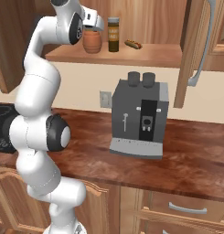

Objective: Pick the cinnamon and honey bottle from the cabinet and place them next to the mug.

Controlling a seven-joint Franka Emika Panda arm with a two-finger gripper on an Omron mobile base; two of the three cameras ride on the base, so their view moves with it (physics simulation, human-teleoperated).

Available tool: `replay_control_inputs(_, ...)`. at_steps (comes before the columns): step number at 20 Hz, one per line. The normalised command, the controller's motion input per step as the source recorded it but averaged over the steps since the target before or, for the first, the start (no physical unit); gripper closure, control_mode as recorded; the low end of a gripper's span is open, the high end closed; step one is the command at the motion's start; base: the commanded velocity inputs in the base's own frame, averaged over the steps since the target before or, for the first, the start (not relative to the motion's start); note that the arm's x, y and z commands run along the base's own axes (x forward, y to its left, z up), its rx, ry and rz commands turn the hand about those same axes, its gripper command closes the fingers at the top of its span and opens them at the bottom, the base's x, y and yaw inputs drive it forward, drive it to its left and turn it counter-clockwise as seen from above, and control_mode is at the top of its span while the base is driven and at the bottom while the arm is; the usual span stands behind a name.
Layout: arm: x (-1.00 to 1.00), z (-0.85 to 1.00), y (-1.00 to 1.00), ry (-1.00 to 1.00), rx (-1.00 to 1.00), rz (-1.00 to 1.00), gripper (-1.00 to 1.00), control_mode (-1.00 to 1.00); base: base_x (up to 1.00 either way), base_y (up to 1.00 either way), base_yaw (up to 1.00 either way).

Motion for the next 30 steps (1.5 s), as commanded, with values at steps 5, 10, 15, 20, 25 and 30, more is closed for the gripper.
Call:
replay_control_inputs(5, 0.30, 0.00, 0.00, 0.02, 0.00, 0.00, -1.00, -1.00, 0.00, 0.00, 0.00)
replay_control_inputs(10, 0.28, 0.00, 0.00, 0.04, 0.00, 0.00, -1.00, -1.00, 0.00, 0.00, 0.00)
replay_control_inputs(15, 0.24, 0.00, 0.00, 0.04, 0.00, 0.00, -1.00, -1.00, 0.00, 0.00, 0.00)
replay_control_inputs(20, 0.18, 0.00, 0.00, 0.02, 0.00, 0.00, -1.00, -1.00, 0.00, 0.00, 0.00)
replay_control_inputs(25, 0.00, 0.00, 0.00, 0.00, 0.00, 0.00, -1.00, -1.00, 0.00, 0.00, 0.00)
replay_control_inputs(30, 0.00, 0.00, 0.00, 0.00, 0.00, 0.00, -1.00, -1.00, 0.00, 0.00, 0.00)
